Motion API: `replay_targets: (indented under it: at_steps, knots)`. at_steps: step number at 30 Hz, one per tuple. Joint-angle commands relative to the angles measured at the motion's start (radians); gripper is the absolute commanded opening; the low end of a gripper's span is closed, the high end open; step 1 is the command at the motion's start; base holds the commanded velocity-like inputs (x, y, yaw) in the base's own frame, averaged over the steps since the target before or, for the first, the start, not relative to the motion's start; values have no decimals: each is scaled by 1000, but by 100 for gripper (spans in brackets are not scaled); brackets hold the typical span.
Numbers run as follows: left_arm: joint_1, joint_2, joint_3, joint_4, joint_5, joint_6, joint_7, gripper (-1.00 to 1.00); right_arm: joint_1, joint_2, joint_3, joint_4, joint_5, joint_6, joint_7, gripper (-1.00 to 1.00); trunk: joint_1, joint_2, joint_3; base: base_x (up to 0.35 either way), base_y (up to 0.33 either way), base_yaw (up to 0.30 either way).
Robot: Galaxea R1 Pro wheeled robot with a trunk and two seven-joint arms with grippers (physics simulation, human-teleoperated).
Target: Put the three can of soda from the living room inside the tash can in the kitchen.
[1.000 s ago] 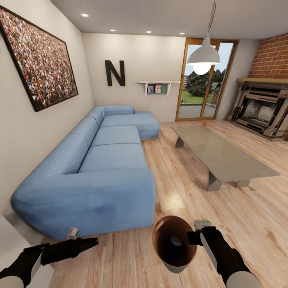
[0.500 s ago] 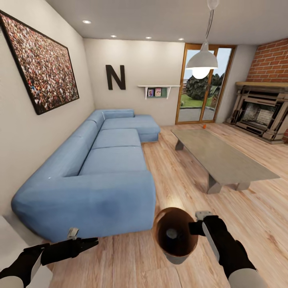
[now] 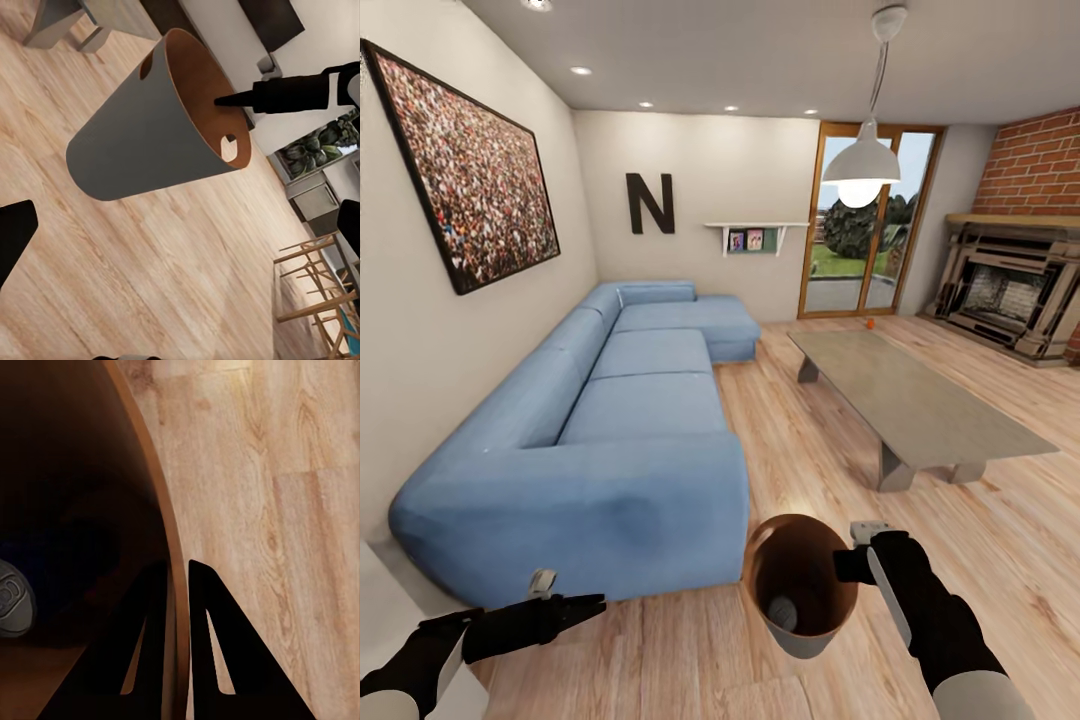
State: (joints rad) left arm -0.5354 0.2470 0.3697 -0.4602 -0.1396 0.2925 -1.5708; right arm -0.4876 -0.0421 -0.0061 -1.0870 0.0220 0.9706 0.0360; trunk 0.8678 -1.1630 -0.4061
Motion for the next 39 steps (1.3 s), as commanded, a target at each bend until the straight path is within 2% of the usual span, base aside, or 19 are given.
replay_targets:
  at_steps: [1, 33, 39]
  knots:
    - [0, 0, 0, 0, 0, 0, 0, 100, 0, 0, 0, 0, -16, 0, 6, -100, 0, 0, 2, 0, 0, 0]
    - [0, 0, 0, 0, 0, 1, 0, 100, 1, 0, 0, -1, -16, 0, 6, -100, 0, 0, 54, 0, 0, 0]
    - [0, 0, 0, 0, 0, 1, 0, 100, 1, 0, 0, -1, -16, 0, 5, -100, 0, 0, 59, 0, 0, 0]
